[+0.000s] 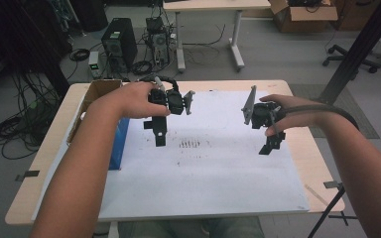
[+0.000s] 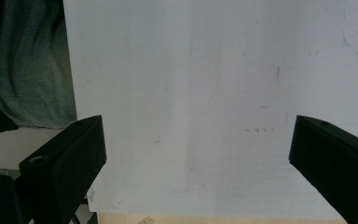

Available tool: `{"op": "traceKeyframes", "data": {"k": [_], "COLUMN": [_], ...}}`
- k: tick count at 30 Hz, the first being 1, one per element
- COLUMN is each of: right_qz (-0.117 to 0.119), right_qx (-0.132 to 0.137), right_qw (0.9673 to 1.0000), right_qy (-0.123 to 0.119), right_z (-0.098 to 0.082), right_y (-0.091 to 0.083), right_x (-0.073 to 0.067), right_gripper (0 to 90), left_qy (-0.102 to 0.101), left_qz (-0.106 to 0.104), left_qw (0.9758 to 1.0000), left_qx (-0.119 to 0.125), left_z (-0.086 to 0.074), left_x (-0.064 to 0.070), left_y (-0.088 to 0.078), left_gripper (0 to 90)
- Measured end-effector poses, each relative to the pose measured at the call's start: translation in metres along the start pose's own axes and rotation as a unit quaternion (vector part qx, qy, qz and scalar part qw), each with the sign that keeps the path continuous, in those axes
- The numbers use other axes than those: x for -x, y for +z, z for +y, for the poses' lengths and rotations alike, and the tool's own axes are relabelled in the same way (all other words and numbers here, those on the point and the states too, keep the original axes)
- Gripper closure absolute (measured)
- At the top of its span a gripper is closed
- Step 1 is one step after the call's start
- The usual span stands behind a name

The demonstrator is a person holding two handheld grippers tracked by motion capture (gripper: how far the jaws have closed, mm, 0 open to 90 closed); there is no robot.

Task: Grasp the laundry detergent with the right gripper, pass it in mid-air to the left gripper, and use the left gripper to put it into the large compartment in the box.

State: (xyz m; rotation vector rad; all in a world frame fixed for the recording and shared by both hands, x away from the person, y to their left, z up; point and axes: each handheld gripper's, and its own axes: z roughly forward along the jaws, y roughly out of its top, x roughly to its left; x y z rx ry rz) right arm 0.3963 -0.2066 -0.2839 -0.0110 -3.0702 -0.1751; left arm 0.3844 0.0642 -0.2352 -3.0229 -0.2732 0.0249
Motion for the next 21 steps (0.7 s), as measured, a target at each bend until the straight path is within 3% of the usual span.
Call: {"op": "traceKeyframes", "data": {"k": [21], "right_qz": [-0.004], "right_qx": [0.002], "right_qw": [1.0000], "right_qy": [0.001], "right_z": [0.0001], "right_y": [-0.0036], "right_x": [-0.0049], "right_gripper": [3.8], "left_qy": [-0.004], "left_qz": [0.003], "left_qw": [0.9999], "left_qx": [0.012], "left_z": [-0.0068], "left_x": [0.0046], "left_y": [-0.0068], "left_gripper": [4.8]}}
